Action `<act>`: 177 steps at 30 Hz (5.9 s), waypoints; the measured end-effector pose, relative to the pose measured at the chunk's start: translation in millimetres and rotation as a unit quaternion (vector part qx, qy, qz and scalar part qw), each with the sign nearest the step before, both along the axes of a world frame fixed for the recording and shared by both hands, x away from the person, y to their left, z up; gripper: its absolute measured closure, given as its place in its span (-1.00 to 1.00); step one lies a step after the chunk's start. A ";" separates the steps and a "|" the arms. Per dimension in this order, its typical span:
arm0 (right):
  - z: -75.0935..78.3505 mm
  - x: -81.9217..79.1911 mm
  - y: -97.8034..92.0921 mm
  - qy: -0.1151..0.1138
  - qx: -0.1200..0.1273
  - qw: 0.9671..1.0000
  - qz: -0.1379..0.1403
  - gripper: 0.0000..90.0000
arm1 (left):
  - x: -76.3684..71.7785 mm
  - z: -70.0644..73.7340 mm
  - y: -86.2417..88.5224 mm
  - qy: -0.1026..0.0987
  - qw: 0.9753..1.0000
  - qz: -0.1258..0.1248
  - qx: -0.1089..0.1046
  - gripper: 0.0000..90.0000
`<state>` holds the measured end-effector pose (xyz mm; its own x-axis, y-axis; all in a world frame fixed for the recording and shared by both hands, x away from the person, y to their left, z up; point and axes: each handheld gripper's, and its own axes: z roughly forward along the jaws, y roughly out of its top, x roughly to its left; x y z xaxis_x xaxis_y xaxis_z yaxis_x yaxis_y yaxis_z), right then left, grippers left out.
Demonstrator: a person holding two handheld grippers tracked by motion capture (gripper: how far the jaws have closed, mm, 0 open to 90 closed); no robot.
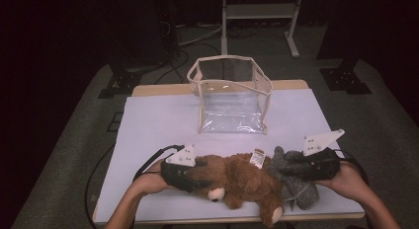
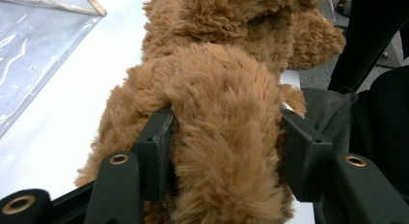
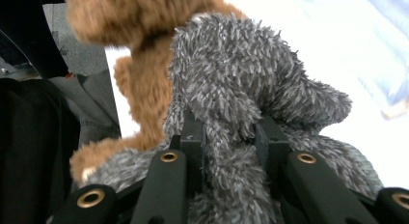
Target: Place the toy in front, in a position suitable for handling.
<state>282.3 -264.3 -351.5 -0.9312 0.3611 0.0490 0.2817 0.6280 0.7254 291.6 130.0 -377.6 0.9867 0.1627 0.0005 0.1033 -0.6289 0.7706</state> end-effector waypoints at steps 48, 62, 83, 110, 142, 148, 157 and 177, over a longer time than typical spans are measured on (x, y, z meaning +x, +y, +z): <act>4.2 33.5 126.6 0.028 -0.035 0.991 0.127 0.56 | 0.6 2.8 4.2 -0.026 0.999 0.032 -0.018 -0.35; 13.6 33.4 180.5 0.007 -0.031 0.987 0.155 0.56 | -2.5 -10.4 4.3 -0.032 0.999 0.023 -0.036 0.06; 15.1 26.7 99.6 0.019 -0.048 0.994 0.092 0.56 | -5.4 -8.2 6.8 -0.032 0.999 0.018 -0.028 0.03; 15.1 38.0 194.0 0.022 -0.034 0.983 0.179 0.56 | -5.9 -11.5 8.8 -0.032 0.999 0.009 -0.034 0.01; 5.8 32.5 59.6 0.012 0.012 0.999 0.044 0.56 | -1.5 -1.6 -9.2 -0.004 1.000 -0.011 0.006 -0.22; -5.1 20.4 74.1 0.015 -0.008 0.998 0.062 0.56 | 4.4 5.8 -18.9 -0.002 1.000 0.003 0.020 -0.64; -9.6 13.0 71.3 0.021 0.002 0.998 0.063 0.56 | 8.7 -9.2 -37.0 0.008 0.999 0.006 0.053 -0.94; 11.2 47.0 54.1 0.030 0.027 0.999 0.030 0.56 | 37.2 21.3 -66.4 -0.114 0.992 0.020 0.052 -0.01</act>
<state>329.3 -210.2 -340.2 -0.9463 0.2992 0.1226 0.2875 0.6050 0.7425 328.8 63.5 -356.4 0.9520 0.1888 0.2411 -0.0395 -0.7052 0.7079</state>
